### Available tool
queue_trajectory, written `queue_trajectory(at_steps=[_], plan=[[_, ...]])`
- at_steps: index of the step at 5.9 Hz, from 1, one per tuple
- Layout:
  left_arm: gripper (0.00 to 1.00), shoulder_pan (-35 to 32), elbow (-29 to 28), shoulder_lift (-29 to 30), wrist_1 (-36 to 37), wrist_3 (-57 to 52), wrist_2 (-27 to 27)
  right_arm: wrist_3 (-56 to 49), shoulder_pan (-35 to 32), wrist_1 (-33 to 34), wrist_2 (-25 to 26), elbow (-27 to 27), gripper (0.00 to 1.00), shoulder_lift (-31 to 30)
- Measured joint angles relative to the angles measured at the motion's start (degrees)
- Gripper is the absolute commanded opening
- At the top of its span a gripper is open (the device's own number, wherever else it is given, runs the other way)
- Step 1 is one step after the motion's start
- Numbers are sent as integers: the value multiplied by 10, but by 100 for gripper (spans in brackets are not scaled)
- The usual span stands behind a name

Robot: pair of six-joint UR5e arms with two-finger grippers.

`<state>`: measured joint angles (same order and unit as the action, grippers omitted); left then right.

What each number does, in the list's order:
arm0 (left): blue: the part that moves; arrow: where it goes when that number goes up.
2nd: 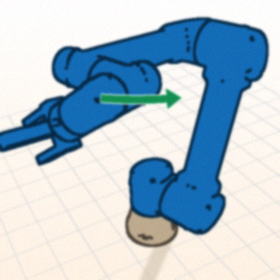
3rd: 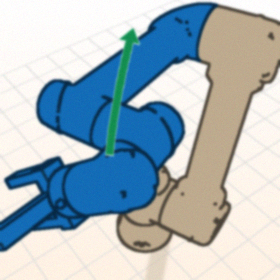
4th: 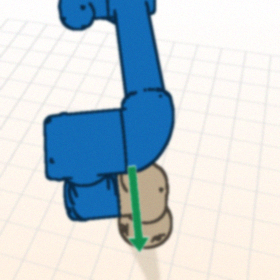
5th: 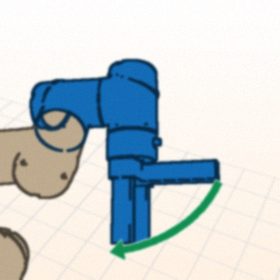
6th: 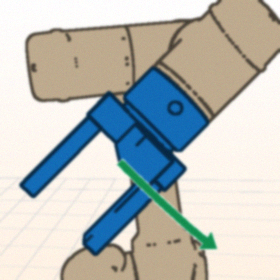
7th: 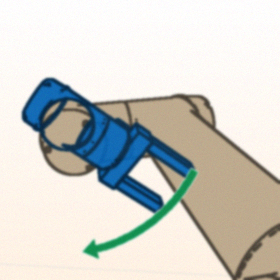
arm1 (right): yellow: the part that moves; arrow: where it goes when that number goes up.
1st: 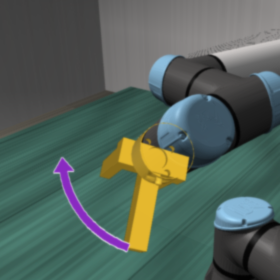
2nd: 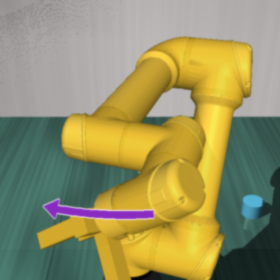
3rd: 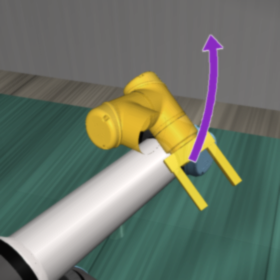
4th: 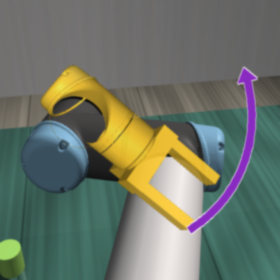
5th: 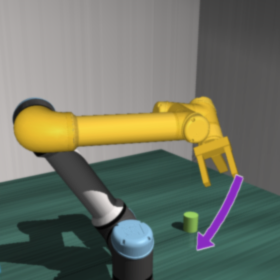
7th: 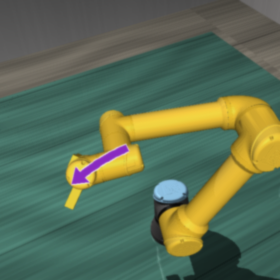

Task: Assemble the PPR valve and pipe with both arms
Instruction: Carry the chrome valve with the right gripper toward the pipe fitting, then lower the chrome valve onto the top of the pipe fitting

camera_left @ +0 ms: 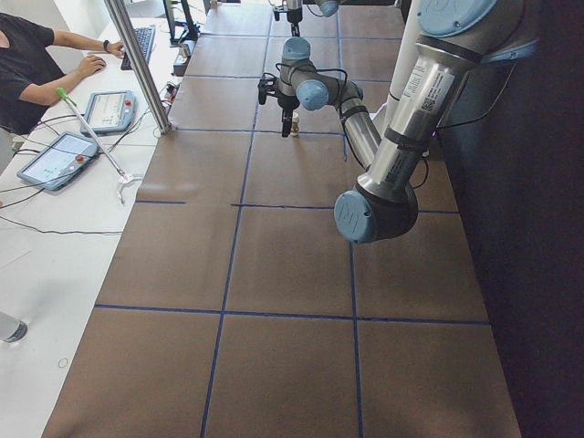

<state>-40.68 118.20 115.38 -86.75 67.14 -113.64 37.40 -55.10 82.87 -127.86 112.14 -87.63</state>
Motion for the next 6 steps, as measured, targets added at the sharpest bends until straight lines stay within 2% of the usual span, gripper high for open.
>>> queue_trajectory(at_steps=[2,3,6], plan=[[100,1,5,-6,0,3,0,147,51,109,6,18,0,150],[100,3,5,-11,0,5,1,221,90,137,19,12,0,215],[100,11,1,-32,-8,5,2,390,161,154,53,-74,0,370]])
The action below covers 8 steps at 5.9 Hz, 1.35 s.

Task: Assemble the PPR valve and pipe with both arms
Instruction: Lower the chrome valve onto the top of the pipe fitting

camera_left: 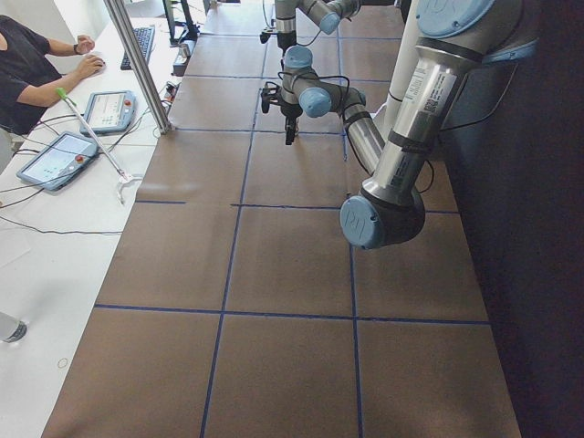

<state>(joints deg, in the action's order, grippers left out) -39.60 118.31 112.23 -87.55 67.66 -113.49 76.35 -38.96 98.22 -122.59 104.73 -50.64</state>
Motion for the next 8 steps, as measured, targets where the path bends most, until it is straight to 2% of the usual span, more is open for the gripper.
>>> queue_trajectory(at_steps=[2,4,8], plan=[[100,7,-2,-9,-2,-1,1,71,34,0,22,-77,0,80],[100,13,-3,-13,-2,-2,2,94,55,13,32,-128,0,120],[100,20,-1,-17,-2,-1,3,96,67,56,37,-149,0,134]])
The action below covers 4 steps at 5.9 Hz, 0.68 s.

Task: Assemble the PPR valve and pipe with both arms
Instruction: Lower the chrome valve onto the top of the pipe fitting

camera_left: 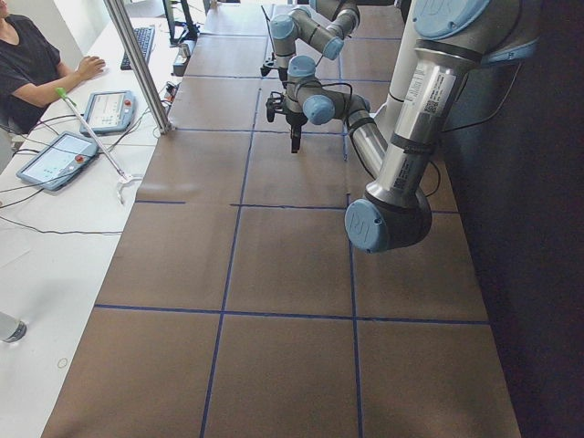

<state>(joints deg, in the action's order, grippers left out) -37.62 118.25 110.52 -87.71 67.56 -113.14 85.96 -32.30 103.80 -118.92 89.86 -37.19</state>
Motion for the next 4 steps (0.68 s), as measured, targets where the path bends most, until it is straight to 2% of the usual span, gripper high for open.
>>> queue_trajectory(at_steps=[1,2,4], plan=[[100,0,1,0,0,0,0,0,0,3,1,0,0,0],[100,0,3,0,0,0,0,0,0,4,2,0,4,0],[100,0,5,0,0,2,0,-1,4,4,6,-1,67,-2]])
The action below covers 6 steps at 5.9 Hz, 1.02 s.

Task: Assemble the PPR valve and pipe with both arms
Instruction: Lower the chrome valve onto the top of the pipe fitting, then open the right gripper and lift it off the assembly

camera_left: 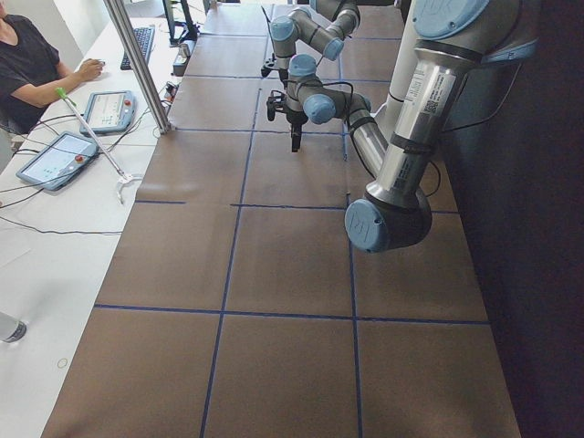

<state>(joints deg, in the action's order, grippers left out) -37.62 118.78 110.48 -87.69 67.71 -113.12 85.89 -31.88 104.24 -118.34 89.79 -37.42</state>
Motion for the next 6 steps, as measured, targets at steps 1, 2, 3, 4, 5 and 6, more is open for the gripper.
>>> queue_trajectory(at_steps=[1,2,3,4,5,6], plan=[[100,0,2,0,0,1,0,0,3,0,4,0,74,0],[100,0,3,0,1,1,0,0,5,0,6,-1,76,0],[100,0,5,0,1,2,1,0,6,0,6,-1,84,-1],[100,-1,6,0,1,2,1,-1,6,0,6,1,100,-1],[100,-1,6,-1,1,1,1,-1,1,1,6,23,100,-11],[100,-1,6,-6,0,-3,-1,-7,-12,0,7,90,100,-58]])
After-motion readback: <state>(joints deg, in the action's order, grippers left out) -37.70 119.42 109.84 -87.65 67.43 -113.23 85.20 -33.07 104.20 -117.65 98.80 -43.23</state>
